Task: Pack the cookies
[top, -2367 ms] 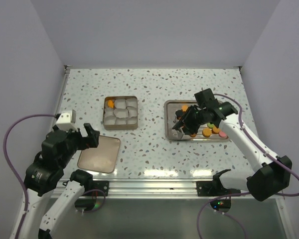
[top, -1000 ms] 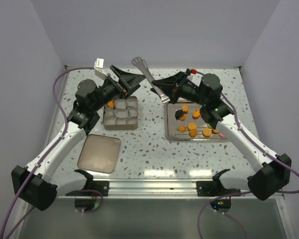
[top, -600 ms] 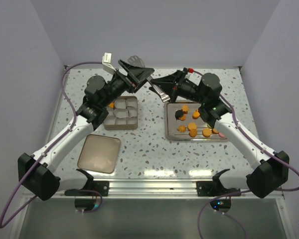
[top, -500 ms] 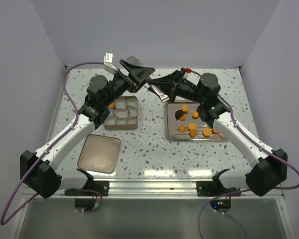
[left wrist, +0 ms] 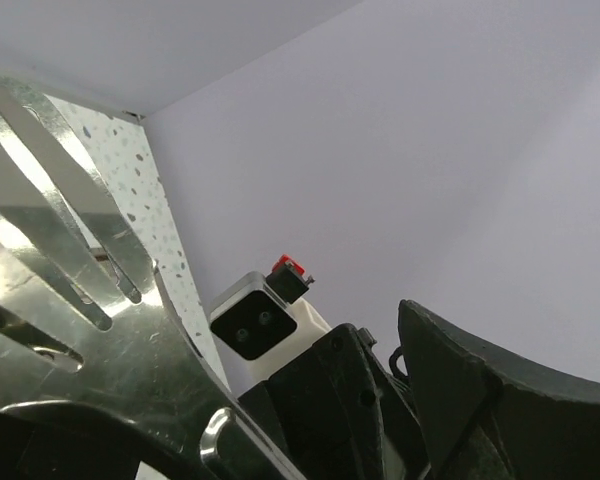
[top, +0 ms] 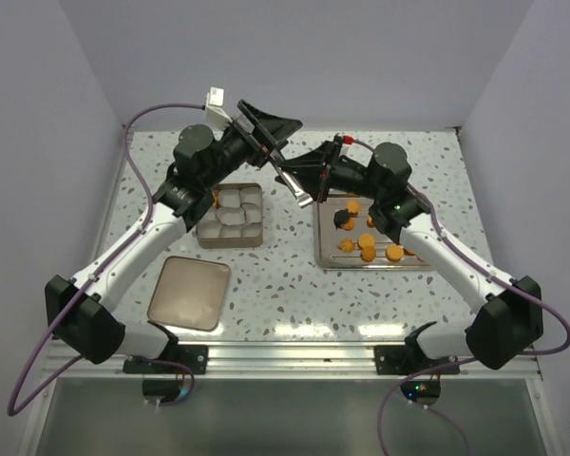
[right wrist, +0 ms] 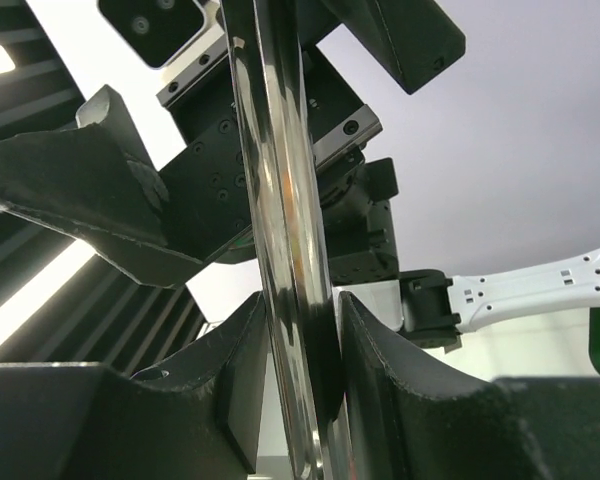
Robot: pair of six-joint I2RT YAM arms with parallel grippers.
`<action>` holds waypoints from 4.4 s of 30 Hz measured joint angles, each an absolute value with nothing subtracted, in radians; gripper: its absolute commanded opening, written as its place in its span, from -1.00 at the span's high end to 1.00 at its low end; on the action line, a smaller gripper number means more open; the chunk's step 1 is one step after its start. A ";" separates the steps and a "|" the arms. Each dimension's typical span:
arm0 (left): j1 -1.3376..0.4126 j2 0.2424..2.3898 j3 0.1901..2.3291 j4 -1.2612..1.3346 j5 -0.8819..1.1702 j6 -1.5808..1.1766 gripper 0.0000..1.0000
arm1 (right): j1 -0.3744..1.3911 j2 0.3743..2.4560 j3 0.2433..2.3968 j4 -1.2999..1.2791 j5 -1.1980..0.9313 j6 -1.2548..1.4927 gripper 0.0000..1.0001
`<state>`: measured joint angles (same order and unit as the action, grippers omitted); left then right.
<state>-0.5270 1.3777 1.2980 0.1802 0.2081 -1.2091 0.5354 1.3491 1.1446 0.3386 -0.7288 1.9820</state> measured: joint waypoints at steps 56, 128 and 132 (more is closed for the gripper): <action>-0.524 1.656 1.832 -0.710 0.233 -0.945 0.10 | 0.635 1.620 1.676 -0.673 -0.668 1.082 0.29; -0.308 0.738 0.999 -0.976 0.078 -0.587 -1.00 | 0.470 1.692 1.438 -1.306 -0.156 0.618 -0.11; -0.308 0.714 0.999 -0.992 0.083 -0.586 -1.00 | 0.470 1.747 1.464 -1.304 -0.144 0.607 -0.10</action>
<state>-0.3077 0.7143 0.9993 -0.9924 0.0834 -0.5861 0.4702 1.7470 1.4643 -1.3041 -0.1444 0.6067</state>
